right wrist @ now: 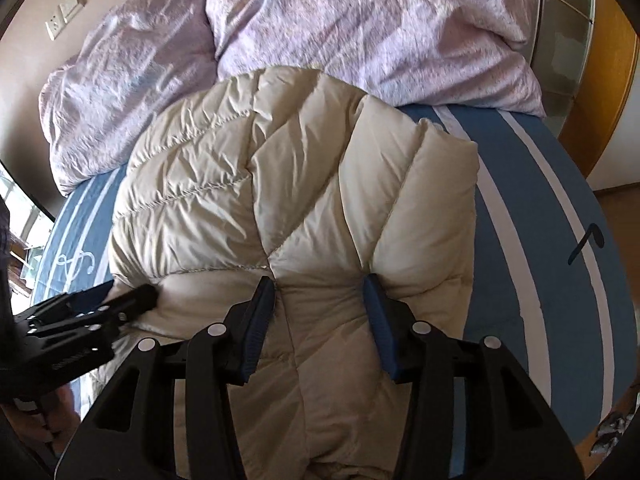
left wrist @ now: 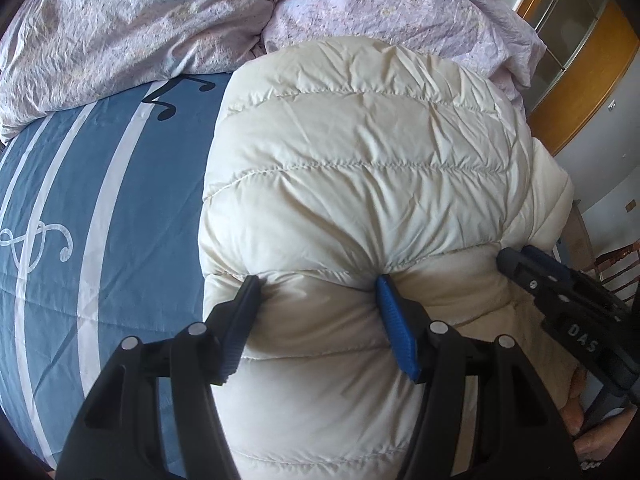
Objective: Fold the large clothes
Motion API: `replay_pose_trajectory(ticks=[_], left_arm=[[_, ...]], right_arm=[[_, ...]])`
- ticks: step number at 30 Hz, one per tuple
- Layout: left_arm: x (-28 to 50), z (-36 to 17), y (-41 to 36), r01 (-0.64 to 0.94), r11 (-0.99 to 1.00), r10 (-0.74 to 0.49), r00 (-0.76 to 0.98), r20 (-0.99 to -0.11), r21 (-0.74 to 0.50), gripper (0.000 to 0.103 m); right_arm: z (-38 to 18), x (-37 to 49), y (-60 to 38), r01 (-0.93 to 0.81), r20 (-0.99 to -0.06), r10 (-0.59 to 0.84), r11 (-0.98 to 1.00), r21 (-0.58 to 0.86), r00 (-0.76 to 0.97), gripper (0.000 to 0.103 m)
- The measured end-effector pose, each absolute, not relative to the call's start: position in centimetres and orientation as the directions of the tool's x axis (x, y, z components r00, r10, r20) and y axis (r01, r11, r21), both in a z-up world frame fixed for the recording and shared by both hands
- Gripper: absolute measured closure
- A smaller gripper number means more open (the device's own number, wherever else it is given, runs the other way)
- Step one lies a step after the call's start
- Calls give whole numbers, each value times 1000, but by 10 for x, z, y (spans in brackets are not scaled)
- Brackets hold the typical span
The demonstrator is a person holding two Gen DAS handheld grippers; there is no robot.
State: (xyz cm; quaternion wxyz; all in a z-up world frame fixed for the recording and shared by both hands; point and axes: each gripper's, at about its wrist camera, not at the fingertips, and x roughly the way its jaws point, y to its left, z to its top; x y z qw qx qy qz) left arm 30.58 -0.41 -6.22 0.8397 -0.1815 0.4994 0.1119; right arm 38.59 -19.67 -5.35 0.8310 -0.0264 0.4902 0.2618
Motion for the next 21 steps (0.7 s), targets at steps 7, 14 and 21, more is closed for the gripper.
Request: replay_pose_trajectory(ticks=[7, 14, 21], left_arm=[[309, -58, -10, -351, 922, 31, 493, -869, -166, 42], [317, -53, -10, -354, 921, 47, 512, -858, -161, 42], [328, -46, -9, -360, 922, 77, 525, -848, -139, 42]], right_arm=[[-70, 392, -206, -417, -841, 403, 877, 240, 362, 55], [-81, 396, -210, -401, -848, 401, 880, 253, 345, 55], [-87, 398, -212, -388, -848, 410, 880, 272, 336, 56]])
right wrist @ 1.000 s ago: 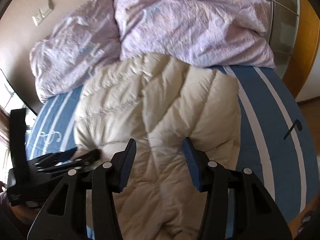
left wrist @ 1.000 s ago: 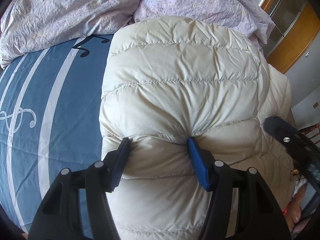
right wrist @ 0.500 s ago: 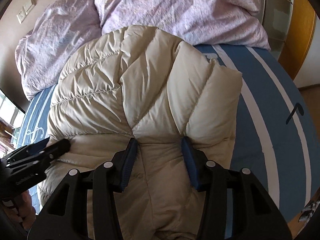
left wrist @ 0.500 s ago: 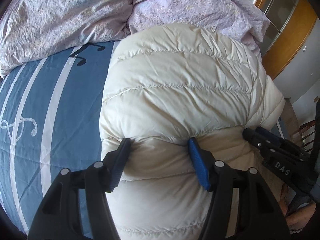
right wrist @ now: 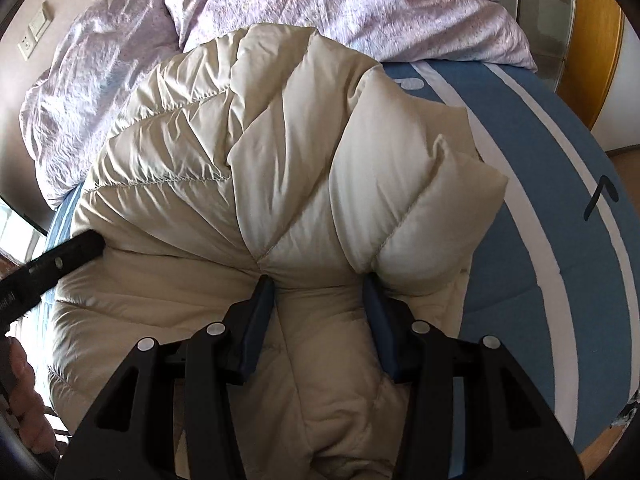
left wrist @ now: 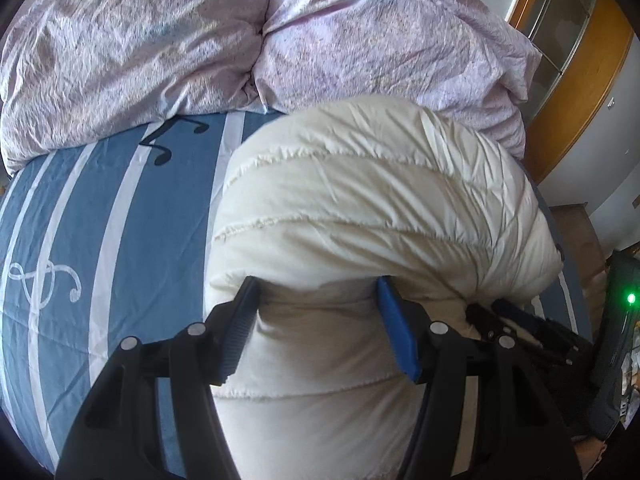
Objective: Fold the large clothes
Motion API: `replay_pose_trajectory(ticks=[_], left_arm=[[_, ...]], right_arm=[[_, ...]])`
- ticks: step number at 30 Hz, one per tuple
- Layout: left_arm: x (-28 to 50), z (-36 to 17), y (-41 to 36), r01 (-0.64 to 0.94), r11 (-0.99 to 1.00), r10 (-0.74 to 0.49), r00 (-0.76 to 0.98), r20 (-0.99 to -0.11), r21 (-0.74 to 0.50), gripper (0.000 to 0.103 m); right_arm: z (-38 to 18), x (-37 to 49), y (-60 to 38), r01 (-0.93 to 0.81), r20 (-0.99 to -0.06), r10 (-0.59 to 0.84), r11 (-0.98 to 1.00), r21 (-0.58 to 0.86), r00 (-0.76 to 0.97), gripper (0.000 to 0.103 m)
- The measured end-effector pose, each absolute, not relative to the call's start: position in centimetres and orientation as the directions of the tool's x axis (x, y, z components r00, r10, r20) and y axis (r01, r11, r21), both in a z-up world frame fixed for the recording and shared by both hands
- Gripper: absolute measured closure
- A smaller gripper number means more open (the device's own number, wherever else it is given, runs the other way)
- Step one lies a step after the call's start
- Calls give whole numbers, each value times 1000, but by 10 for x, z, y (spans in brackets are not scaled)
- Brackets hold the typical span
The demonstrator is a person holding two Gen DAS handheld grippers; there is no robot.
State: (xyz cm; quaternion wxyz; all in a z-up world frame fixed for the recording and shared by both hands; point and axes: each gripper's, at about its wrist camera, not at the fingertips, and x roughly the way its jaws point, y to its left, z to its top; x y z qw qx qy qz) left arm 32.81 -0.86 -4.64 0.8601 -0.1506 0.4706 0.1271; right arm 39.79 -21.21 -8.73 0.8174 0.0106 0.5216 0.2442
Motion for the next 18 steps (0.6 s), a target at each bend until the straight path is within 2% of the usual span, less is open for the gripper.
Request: replay_pose_trajectory(ticks=[10, 18], left_arm=[[347, -43, -8, -354, 934, 150, 528, -836, -56, 41], [354, -69, -20, -303, 951, 207, 480, -853, 60, 37]], right_arm=[[-93, 397, -213, -374, -842, 417, 882, 285, 342, 56], [-94, 395, -216, -371, -833, 422, 883, 288, 358, 56]])
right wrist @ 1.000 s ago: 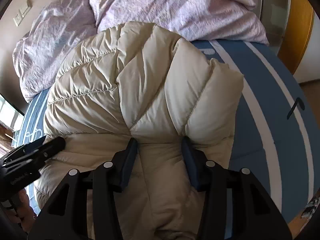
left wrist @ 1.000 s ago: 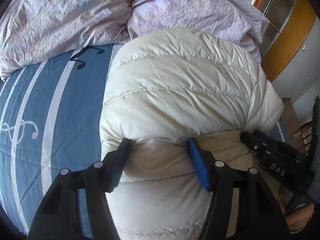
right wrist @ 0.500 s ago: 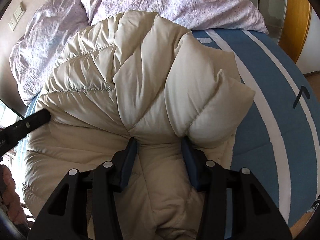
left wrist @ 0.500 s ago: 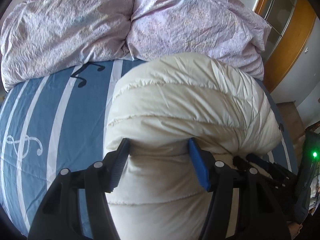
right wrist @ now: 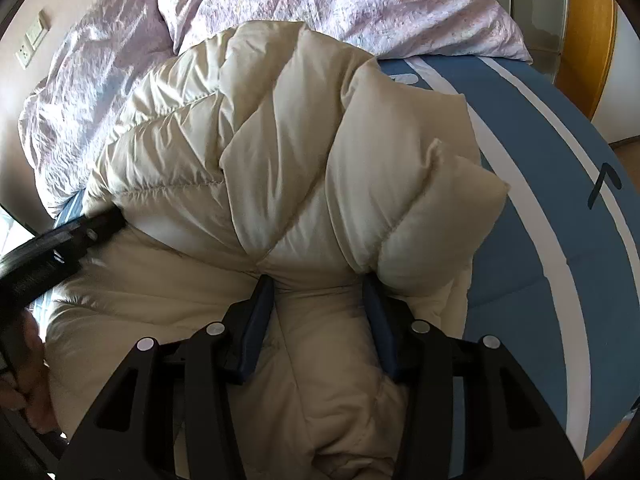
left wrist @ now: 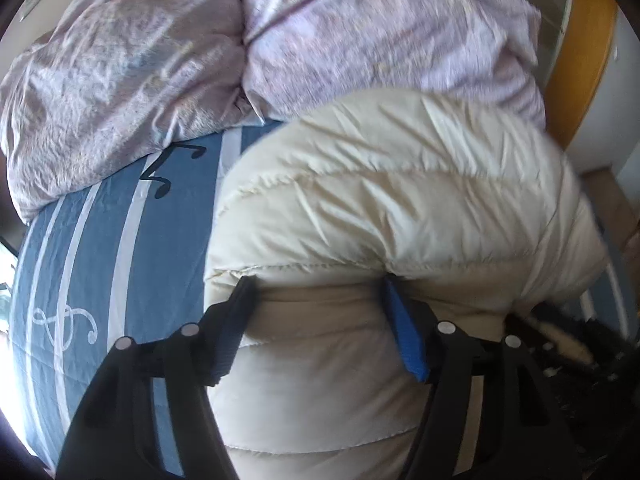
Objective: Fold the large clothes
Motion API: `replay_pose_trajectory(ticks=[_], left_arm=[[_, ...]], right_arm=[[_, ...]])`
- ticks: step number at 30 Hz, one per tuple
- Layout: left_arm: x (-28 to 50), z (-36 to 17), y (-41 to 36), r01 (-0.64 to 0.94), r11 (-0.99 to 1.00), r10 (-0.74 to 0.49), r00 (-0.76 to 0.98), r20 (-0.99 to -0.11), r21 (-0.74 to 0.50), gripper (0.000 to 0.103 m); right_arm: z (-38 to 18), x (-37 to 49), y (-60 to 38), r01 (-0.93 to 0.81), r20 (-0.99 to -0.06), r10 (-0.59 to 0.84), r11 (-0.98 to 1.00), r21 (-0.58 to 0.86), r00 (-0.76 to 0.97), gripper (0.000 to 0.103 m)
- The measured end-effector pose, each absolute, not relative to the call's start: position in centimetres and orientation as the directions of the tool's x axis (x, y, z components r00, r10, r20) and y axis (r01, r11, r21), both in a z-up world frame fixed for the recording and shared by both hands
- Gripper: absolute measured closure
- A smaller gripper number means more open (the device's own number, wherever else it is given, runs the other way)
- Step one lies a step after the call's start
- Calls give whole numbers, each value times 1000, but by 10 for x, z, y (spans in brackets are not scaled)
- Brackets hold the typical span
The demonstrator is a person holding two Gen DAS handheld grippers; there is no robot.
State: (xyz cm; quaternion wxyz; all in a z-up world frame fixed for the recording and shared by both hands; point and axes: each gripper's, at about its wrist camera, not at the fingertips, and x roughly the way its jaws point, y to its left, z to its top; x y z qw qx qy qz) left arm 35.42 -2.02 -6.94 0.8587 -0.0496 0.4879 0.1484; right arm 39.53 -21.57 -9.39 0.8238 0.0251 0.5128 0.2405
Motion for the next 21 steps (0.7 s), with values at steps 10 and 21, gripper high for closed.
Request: replay_pose_trajectory(ticks=[10, 21], left_arm=[[355, -81, -18, -293, 955, 186, 471, -862, 45, 37], [355, -83, -16, -293, 956, 167, 483, -859, 21, 37]], right_arm=[[-54, 396, -224, -338, -773, 459, 881, 332, 438, 55], [-78, 414, -201, -319, -836, 358, 918, 235, 415, 56]])
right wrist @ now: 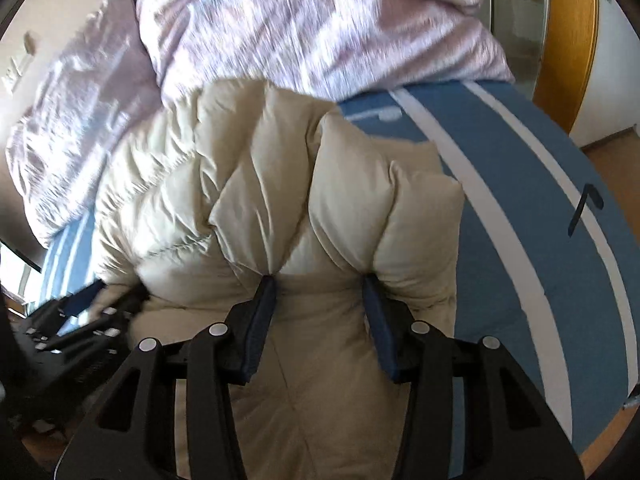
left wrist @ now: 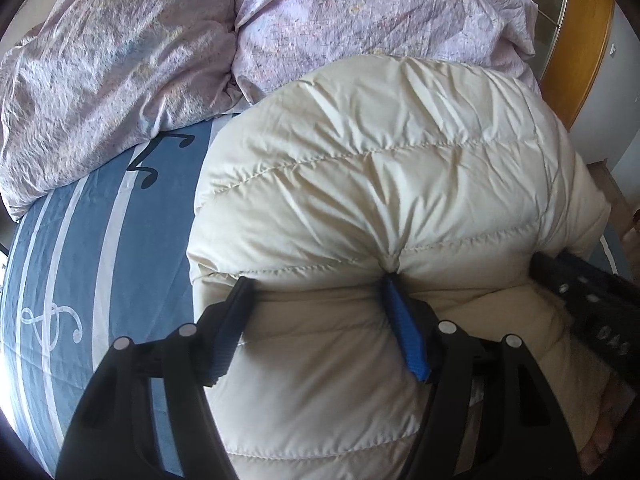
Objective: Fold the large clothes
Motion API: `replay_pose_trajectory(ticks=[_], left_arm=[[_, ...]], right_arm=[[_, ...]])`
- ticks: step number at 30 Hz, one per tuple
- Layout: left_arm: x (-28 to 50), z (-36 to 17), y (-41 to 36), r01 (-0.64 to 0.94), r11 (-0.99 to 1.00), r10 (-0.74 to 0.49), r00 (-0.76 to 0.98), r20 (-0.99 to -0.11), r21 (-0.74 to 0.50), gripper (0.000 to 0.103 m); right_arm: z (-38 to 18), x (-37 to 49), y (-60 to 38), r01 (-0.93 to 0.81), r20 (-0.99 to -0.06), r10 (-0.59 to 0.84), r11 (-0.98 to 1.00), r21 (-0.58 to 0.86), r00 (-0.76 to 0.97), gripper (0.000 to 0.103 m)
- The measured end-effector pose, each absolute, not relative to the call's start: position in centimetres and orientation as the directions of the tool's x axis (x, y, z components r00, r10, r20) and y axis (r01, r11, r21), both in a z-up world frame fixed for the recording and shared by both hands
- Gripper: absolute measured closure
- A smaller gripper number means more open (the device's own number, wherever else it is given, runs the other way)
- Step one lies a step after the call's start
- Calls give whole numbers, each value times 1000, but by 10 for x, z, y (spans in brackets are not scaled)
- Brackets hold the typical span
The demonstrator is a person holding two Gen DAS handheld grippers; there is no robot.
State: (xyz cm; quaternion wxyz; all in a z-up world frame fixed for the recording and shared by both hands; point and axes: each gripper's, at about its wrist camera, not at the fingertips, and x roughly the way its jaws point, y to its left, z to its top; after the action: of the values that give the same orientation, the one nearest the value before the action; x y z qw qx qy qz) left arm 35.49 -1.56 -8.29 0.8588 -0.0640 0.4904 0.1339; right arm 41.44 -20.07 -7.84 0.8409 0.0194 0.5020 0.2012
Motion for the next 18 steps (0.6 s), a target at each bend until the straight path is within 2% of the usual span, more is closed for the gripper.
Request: replay_pose_trajectory(ticks=[6, 18], left_arm=[[357, -85, -16, -294, 956, 164, 483, -860, 17, 36], [357, -92, -18, -299, 954, 170, 501, -848, 15, 32]], right_arm=[[-89, 417, -200, -322, -851, 333, 923, 208, 405, 56], [-99, 410, -200, -334, -823, 338, 923, 193, 457, 55]])
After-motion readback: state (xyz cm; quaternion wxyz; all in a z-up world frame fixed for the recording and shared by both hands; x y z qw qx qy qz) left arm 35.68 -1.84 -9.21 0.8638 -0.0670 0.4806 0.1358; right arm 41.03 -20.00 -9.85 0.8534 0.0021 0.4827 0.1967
